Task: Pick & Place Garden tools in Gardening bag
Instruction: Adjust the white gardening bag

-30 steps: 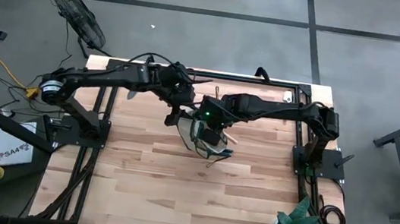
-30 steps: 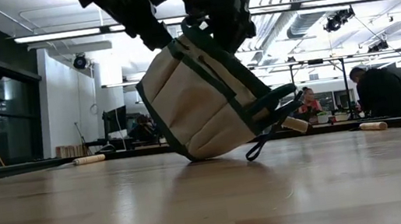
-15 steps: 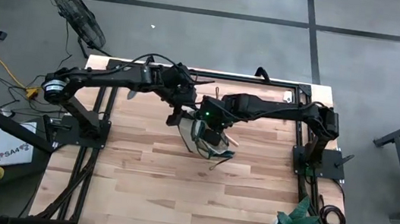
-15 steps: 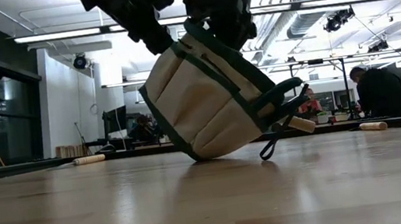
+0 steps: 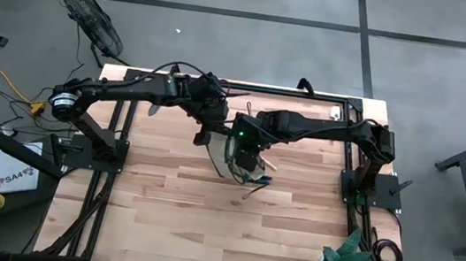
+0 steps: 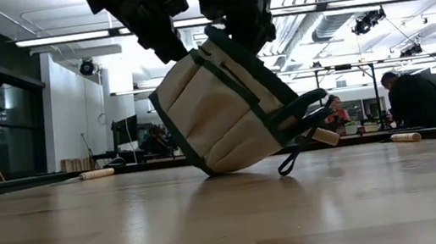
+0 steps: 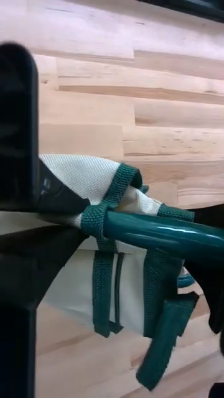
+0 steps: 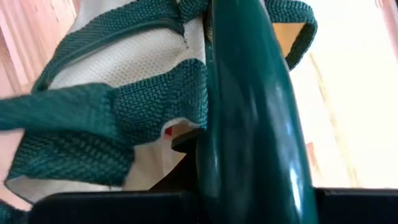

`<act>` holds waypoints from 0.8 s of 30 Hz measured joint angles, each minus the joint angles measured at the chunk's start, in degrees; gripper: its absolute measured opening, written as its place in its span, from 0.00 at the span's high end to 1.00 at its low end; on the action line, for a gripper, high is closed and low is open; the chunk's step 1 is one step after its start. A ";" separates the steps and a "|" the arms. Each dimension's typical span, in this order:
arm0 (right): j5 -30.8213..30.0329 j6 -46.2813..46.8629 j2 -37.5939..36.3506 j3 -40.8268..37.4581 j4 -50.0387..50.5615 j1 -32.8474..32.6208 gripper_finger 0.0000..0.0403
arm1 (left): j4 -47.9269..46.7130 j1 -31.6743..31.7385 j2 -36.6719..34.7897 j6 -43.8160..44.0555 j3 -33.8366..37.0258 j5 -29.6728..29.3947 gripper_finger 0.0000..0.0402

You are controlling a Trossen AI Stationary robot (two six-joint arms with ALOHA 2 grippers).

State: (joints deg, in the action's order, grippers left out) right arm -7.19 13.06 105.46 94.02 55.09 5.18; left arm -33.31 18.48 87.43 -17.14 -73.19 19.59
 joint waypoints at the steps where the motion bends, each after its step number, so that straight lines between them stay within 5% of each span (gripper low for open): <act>1: 0.22 -0.01 -0.01 0.00 0.07 0.01 0.89 | -0.09 -0.01 -0.01 -0.10 -0.01 -0.08 0.98; 6: 0.87 0.20 0.01 0.00 0.14 0.01 0.88 | -1.25 -0.04 -0.03 -0.71 -0.04 -0.10 1.00; 16: 1.23 4.34 -0.61 0.22 0.69 0.12 0.45 | -5.57 -0.20 0.01 -0.69 -0.01 -2.16 1.00; 24: 1.40 8.16 -2.42 0.22 6.06 0.10 0.36 | -8.13 -0.18 0.01 -0.64 0.00 -6.78 1.00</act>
State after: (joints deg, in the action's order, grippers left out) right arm -5.79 21.22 103.04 94.24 61.15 5.28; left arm -41.44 18.30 87.44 -17.78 -73.19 12.82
